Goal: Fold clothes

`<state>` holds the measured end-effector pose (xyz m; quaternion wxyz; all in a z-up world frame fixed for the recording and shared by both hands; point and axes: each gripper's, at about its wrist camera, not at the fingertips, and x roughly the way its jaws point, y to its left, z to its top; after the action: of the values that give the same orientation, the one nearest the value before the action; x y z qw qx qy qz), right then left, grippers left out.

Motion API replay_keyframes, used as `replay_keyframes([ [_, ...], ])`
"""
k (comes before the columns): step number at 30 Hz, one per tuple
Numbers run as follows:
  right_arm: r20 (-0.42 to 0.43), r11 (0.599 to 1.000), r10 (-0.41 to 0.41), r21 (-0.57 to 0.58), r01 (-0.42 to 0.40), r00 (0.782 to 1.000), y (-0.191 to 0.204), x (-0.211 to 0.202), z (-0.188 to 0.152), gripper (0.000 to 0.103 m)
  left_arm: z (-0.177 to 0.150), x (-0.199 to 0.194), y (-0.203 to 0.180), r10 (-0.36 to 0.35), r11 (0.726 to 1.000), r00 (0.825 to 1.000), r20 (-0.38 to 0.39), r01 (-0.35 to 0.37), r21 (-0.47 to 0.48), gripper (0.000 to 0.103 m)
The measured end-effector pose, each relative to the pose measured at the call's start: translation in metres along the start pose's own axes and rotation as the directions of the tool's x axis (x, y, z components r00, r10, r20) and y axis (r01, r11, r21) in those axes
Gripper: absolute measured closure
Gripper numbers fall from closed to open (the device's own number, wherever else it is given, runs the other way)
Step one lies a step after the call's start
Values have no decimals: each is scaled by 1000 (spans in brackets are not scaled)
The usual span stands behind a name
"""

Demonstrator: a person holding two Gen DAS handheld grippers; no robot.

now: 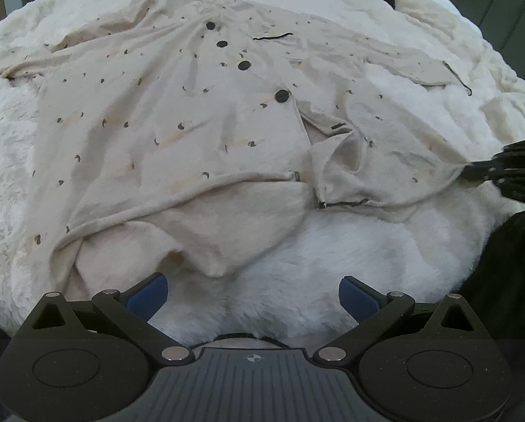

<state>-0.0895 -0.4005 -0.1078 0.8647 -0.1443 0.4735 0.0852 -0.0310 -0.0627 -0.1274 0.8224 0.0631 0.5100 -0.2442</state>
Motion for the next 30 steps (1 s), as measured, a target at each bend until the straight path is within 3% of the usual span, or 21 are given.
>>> replay_keyframes([
  [9,61,995,-36,96,30,998,-39,-58,-8,103,5,-7,5,2,1000,1000,29,-2,-2,0],
  [14,-94,991,-121,44,126,988,-36,-39,-19,102,4,-10,16,27,1000,999,24,-26,-15,0],
  [16,-165,978,-208,-29,206,964,-26,-34,-23,90,4,-13,21,42,999,999,24,-42,-19,0],
  [18,-198,965,-263,-56,256,944,-21,-34,-24,87,5,-15,29,52,998,998,31,-51,-32,0],
  [20,-152,966,-260,-42,256,954,-15,-41,-20,84,5,-14,32,57,998,998,34,-56,-38,0],
  [24,14,973,-209,-95,210,978,22,-53,-3,64,6,-12,34,64,997,997,33,-63,-33,0],
  [26,122,965,-152,-196,174,981,58,-51,10,64,6,-12,32,62,998,997,35,-61,-28,0],
  [30,227,944,-19,-316,92,974,110,-34,30,64,4,-17,34,54,998,998,42,-52,-44,0],
])
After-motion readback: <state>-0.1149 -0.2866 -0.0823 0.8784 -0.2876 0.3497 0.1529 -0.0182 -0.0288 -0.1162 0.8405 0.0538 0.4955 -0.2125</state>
